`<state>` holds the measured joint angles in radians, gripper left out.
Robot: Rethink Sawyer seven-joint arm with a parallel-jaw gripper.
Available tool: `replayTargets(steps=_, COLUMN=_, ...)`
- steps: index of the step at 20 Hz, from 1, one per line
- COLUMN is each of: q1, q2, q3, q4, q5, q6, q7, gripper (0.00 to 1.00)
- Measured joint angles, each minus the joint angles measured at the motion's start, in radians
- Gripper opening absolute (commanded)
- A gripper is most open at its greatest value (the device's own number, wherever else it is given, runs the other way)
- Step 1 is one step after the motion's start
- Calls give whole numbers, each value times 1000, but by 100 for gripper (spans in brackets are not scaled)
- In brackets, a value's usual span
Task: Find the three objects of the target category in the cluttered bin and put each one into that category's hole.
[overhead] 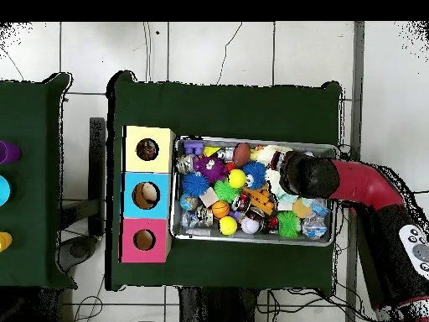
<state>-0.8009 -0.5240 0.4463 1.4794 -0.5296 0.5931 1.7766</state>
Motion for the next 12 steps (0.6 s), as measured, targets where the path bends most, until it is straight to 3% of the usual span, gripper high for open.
replayTargets(steps=12, q1=-87, q2=-5, q3=98, q4=5, q5=-29, q6=9, q7=-120, gripper=0)
